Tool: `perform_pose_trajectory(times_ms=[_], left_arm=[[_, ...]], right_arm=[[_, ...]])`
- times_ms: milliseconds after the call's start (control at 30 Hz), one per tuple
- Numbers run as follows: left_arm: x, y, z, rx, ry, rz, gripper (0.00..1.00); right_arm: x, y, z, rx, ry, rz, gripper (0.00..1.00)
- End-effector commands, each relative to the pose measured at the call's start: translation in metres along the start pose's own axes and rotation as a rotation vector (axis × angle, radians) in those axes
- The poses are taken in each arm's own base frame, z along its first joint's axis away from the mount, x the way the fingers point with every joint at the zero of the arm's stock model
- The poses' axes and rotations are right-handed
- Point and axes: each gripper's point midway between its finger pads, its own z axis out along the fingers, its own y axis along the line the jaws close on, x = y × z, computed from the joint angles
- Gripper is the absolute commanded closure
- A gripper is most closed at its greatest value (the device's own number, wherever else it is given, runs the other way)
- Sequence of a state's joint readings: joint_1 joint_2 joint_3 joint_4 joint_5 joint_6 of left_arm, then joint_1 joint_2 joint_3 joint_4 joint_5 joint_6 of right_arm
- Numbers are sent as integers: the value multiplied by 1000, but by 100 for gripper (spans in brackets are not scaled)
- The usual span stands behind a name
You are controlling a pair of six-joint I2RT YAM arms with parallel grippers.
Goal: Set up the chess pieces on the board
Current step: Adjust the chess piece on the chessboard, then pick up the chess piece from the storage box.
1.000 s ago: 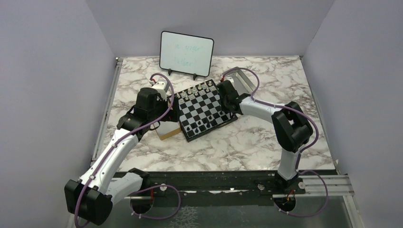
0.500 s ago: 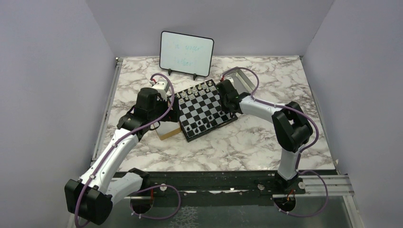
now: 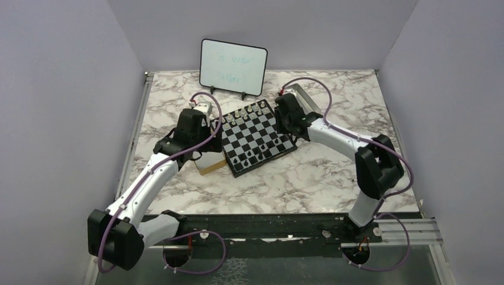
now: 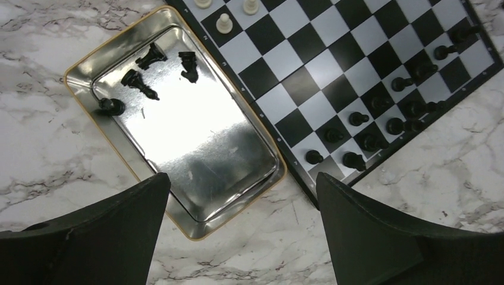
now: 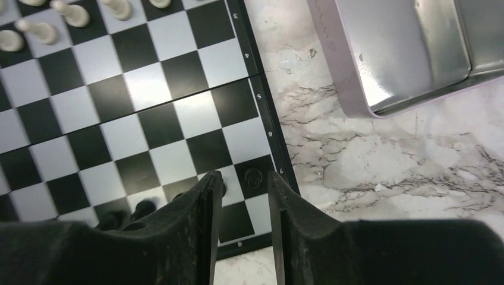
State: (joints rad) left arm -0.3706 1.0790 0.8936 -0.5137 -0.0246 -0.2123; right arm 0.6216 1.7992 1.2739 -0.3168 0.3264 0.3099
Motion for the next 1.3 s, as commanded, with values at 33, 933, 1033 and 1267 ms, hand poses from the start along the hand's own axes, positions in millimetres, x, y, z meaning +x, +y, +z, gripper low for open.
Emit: perform_pose_trajectory(times_ms=[33,933,1033,1267], left_arm=[[1,22,11,-148,58,-39,12],[8,100,110,-348,232,-282,73],[16,107,115,-379,252,-290,74],[24,115,127,-420,280,-303,75]], right_arm=[[-37,4,-56,-119,-142,42,55],[-62,15,-150,-379,-374,49,48],[-64,15,-155,-391,-386,48,48],[-64,13,-158,-387,-402,53,47]])
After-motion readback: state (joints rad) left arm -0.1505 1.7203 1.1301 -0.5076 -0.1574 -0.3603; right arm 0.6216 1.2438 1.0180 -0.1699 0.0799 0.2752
